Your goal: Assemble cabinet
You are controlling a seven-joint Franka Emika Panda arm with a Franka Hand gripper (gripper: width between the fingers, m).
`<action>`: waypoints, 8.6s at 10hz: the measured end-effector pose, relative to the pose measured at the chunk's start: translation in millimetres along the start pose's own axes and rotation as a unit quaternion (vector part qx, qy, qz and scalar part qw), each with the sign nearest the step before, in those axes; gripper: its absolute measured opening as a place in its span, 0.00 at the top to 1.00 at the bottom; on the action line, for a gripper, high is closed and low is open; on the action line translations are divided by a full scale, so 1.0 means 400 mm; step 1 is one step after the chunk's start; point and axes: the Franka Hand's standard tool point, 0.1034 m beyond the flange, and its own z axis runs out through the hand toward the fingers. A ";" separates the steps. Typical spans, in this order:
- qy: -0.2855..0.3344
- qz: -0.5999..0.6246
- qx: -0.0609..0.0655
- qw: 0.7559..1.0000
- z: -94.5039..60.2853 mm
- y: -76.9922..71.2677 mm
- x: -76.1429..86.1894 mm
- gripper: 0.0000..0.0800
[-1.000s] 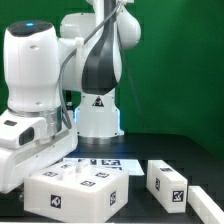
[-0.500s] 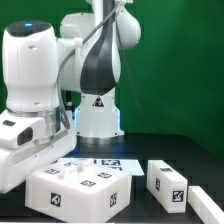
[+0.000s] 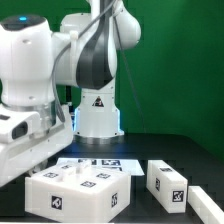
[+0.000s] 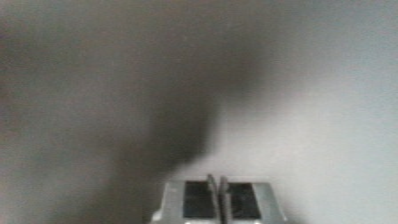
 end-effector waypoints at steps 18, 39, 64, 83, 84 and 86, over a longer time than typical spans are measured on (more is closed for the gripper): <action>-0.004 -0.006 0.001 1.000 -0.013 0.027 0.044 0.19; -0.002 -0.005 0.013 1.000 -0.122 0.007 0.075 0.73; -0.042 0.054 -0.004 0.998 -0.301 -0.064 0.181 0.73; -0.190 0.273 0.051 0.942 -0.276 -0.190 0.193 0.73; -0.203 0.275 0.058 0.938 -0.279 -0.190 0.199 0.73; -0.238 0.279 0.081 0.927 -0.278 -0.198 0.196 0.73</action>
Offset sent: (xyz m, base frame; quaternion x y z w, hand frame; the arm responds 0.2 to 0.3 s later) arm 0.0000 0.0000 0.0000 0.0000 0.0000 0.0000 1.0000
